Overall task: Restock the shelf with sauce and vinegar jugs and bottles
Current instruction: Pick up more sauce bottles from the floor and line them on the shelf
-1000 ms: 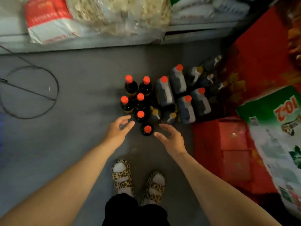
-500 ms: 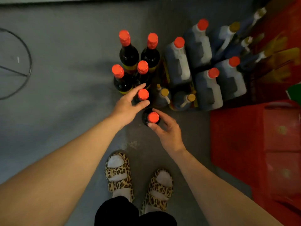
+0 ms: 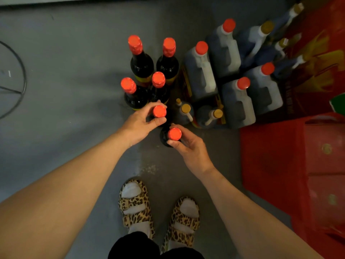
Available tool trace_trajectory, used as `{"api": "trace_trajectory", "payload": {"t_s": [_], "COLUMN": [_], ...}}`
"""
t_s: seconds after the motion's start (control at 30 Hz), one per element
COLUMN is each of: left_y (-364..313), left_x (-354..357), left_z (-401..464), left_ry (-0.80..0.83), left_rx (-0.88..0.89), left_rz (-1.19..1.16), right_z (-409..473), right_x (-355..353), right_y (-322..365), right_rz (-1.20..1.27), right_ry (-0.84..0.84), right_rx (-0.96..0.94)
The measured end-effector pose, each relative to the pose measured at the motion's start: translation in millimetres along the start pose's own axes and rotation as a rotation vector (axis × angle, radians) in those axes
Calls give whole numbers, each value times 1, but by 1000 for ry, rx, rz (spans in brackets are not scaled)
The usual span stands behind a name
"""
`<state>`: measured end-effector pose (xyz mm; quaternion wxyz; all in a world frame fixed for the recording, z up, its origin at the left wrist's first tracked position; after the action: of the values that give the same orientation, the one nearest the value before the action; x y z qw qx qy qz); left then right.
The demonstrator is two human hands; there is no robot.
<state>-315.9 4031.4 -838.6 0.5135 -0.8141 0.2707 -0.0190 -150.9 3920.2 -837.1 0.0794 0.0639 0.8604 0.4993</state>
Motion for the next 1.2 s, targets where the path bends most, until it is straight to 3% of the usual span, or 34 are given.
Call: {"api": "trace_trajectory", "payload": {"t_s": [0.17, 0.33, 0.57, 0.87, 1.2], "left_y": [-2, -15, -90, -308, -576], "left_x": [-4, -14, -32, -99, -206], "left_z": [-11, -49, -128, -192, -219], "left_ry": [7, 50, -8, -79, -307], "left_rx": [-60, -243, -389, -253, 128], "left_rz": [-20, -99, -159, -189, -25], "right_z": [-2, -29, -77, -144, -190], "right_x": [-14, -27, -45, -46, -65], "right_y": [11, 31, 133, 372, 642], "right_rz": [162, 95, -5, -118, -351], "right_ry": [-120, -111, -114, -109, -372], "right_rx": [87, 158, 199, 67, -394]}}
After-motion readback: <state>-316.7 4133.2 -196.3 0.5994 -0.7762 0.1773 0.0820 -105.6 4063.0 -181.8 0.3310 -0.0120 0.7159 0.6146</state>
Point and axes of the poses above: each hand's wrist, its own z-axis towards the middle knuckle, its own x-axis out of the palm, y = z × x, the point moved 1 cm from there along z, towards the middle knuckle, and after that the axes turned 8 degrees about -y, right-handed, at the moved point
